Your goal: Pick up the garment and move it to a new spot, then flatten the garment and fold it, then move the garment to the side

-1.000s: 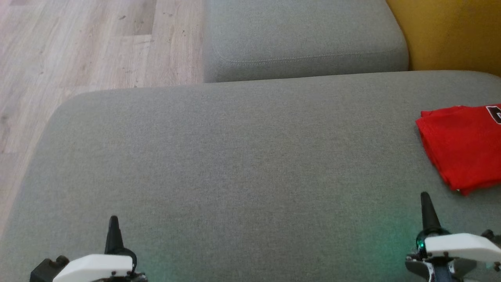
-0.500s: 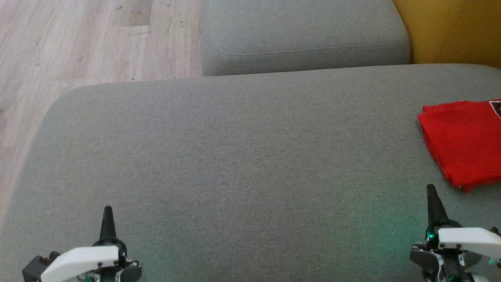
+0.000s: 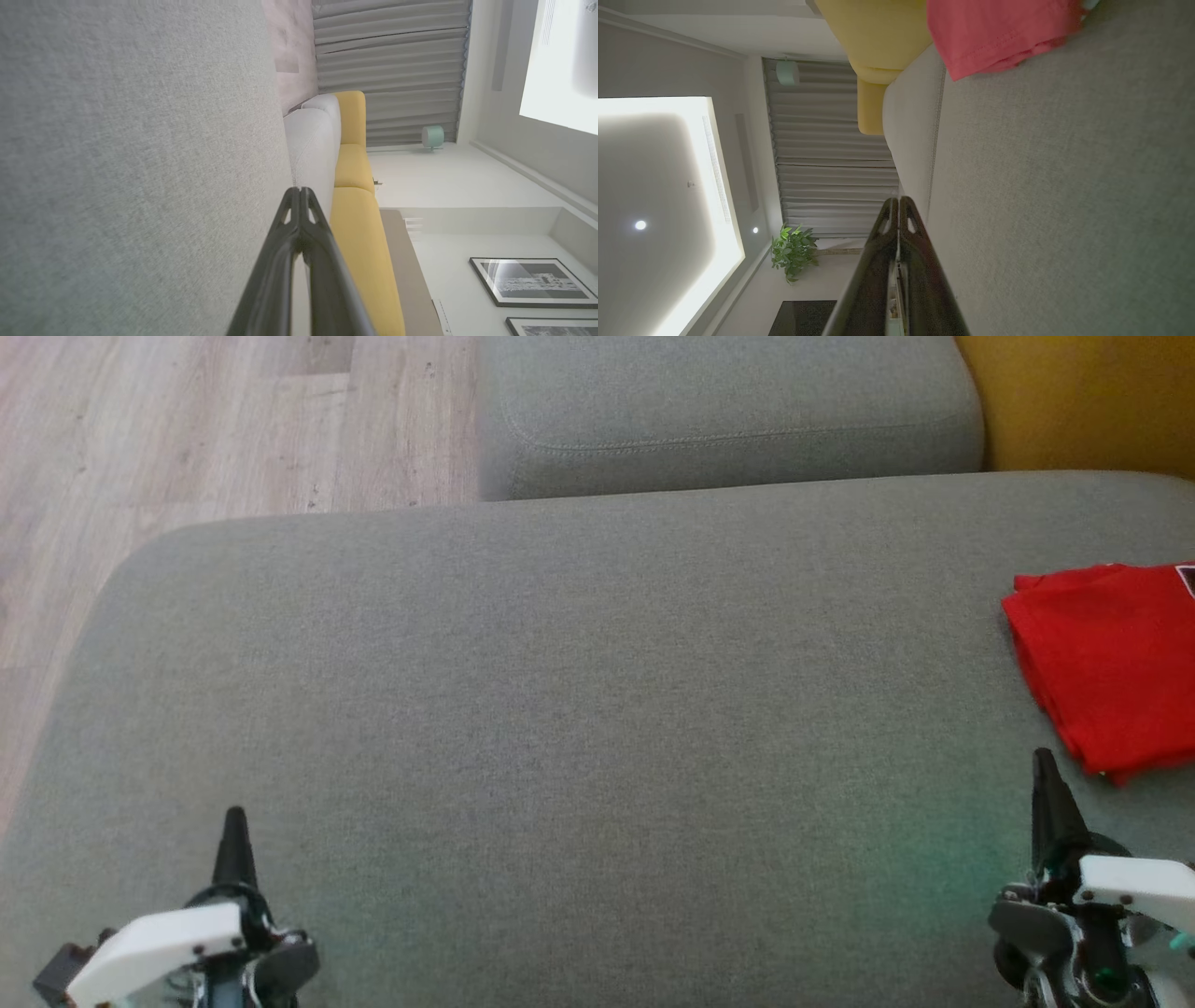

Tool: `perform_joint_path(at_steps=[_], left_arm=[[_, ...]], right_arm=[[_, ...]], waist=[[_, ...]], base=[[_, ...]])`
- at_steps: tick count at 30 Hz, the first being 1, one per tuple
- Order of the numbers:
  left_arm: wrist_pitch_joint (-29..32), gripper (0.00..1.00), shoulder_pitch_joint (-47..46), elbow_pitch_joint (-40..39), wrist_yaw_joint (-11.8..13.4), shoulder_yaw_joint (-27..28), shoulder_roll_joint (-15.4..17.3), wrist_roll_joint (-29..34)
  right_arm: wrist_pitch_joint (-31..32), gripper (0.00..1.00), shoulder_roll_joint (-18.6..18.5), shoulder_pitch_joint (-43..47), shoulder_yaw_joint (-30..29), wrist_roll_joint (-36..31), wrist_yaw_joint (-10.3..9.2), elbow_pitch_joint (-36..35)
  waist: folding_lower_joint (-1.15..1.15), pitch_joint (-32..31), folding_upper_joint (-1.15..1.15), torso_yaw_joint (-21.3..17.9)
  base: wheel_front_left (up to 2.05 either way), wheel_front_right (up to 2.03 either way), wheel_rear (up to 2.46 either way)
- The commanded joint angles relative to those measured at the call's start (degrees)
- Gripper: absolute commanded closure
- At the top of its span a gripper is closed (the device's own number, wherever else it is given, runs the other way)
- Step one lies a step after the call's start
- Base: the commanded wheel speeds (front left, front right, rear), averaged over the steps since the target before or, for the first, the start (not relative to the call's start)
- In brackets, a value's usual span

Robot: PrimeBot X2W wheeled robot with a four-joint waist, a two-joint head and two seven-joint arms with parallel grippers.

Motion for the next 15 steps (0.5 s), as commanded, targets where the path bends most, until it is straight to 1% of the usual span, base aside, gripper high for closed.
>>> perform_joint_path(at_steps=[1, 6, 15], left_arm=[[0.6, 1.0, -3.8, -2.1, -0.8, 2.6, 0.2, -1.9], [1.4, 1.0, -4.4, -2.1, -1.4, 3.4, 0.2, -5.0], [1.4, 1.0, -4.4, -2.1, -1.4, 3.4, 0.1, -4.9]], right_arm=[[0.9, 1.0, -0.3, -3.7, 0.6, 2.2, 0.38, -2.5], [1.6, 1.0, -0.3, -4.4, 0.1, 5.3, 0.4, -2.6], [1.6, 1.0, -0.3, -4.4, 0.1, 5.3, 0.4, -2.6]], waist=[[0.0, 0.2, 0.0, 0.0], [0.0, 0.7, 0.0, 0.0], [0.0, 0.7, 0.0, 0.0]], base=[[0.0, 0.0, 0.0], [0.0, 0.0, 0.0], [0.0, 0.0, 0.0]])
